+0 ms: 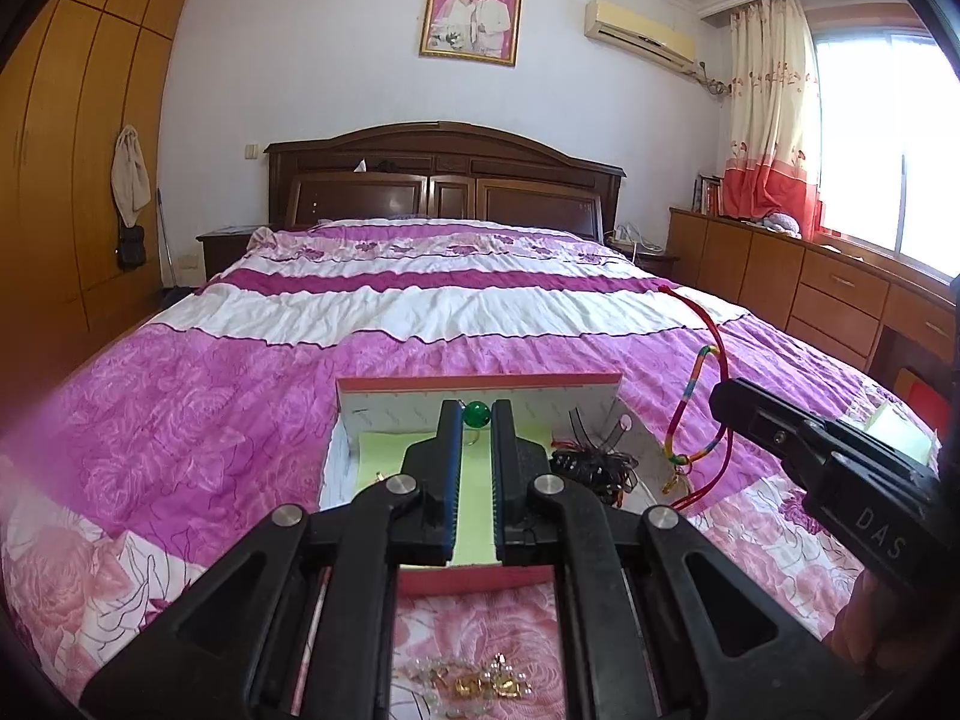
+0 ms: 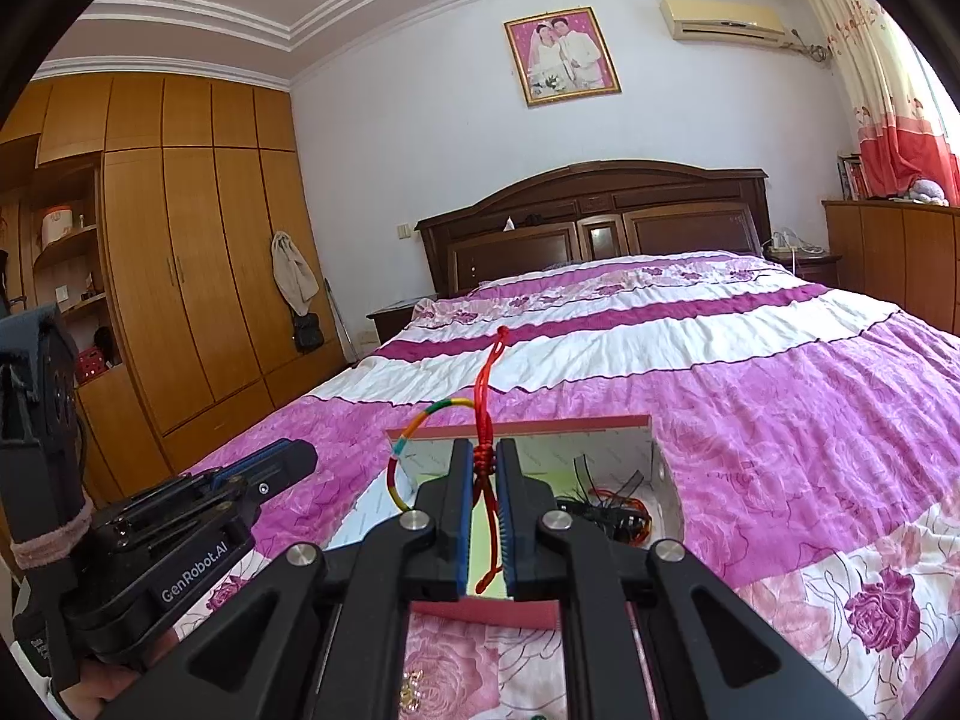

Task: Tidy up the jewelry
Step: 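Carry the earring and bracelet with both tools into the pink box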

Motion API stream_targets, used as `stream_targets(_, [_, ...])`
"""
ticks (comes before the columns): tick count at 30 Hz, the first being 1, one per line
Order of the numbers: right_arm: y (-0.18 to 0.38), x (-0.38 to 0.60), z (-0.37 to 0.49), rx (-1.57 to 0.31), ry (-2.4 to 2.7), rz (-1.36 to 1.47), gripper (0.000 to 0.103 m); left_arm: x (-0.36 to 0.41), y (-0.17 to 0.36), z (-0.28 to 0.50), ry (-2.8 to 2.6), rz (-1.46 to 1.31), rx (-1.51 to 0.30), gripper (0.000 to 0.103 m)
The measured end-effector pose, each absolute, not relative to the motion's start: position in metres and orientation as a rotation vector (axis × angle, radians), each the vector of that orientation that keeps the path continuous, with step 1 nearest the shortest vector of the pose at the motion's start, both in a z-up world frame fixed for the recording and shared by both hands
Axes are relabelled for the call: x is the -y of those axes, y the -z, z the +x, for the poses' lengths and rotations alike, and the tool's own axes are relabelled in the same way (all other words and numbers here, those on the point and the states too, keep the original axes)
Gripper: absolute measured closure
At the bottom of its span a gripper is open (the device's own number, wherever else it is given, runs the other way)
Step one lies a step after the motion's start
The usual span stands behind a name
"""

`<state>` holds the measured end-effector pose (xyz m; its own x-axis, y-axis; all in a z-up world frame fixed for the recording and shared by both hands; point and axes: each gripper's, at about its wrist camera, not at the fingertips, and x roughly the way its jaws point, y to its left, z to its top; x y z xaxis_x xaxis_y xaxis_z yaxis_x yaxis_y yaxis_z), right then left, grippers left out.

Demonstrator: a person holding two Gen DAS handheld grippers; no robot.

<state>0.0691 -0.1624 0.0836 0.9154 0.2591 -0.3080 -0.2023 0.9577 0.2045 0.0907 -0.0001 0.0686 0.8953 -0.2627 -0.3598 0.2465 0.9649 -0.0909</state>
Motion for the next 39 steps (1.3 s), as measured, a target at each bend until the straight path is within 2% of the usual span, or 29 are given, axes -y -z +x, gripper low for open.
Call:
stream_targets(16, [-0.076,0.155,0.104,-0.346,-0.23,0.153,0.094,0.002,-0.053,0.125,0.256,-0.035,-0.408,0.102])
stream_targets(39, [-0.01,0.15,0.177,-0.594,-0.2,0.136,0.094,0.003,0.02,0.186,0.21,-0.041,-0.742,0.102])
